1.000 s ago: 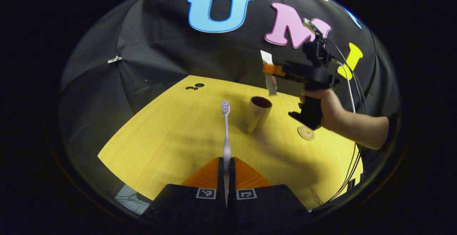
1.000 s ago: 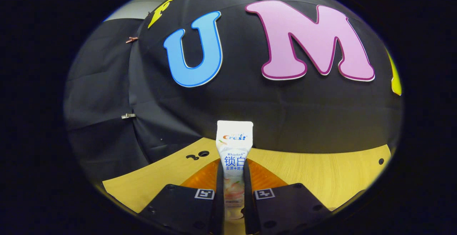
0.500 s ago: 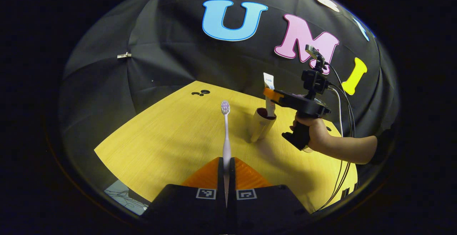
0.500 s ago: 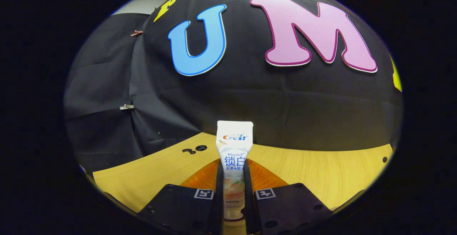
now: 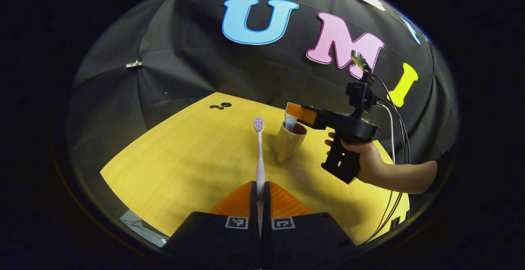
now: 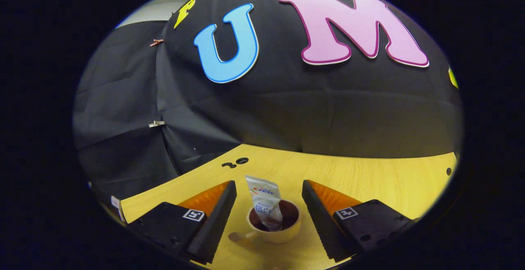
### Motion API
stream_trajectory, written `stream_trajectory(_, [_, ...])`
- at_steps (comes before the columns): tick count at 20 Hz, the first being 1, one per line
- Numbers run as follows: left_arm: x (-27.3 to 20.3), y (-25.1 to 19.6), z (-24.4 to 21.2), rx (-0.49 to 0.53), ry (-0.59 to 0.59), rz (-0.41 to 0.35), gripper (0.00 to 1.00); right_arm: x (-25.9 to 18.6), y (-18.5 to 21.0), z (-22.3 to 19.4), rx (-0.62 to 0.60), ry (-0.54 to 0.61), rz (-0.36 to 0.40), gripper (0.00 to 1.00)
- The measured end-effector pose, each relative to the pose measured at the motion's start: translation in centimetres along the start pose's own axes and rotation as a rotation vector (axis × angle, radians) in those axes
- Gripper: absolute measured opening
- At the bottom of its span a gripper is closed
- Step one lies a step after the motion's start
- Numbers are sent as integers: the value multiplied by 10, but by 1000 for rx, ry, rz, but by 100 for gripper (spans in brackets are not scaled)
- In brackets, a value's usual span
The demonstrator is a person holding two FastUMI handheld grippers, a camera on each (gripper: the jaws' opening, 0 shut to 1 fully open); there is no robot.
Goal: Put the toothbrush and toothpaste on the desktop into the cup, then pick up the cup and place it on the coaster on the desktop.
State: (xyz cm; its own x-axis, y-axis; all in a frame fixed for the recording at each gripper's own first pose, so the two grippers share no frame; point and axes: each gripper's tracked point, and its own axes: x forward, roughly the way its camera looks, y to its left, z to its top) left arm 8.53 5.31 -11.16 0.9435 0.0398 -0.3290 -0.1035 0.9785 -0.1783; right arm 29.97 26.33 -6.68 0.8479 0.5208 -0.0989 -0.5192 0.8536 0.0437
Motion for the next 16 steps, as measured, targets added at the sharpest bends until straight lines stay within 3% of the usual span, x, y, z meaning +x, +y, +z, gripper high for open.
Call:
stream_trajectory(7, [32,-40,58,39,-138,-86,6,-68,-70,37,24,-53,-110,98])
stream_trajectory(13, [75,-71,112,-95,-249,-189,6,-130,-170,40,51,-53,-302,98])
stream_trajectory(16, [98,-71,137,-115,-307,-215,6,-158,-206,38,51,-48,-378,98])
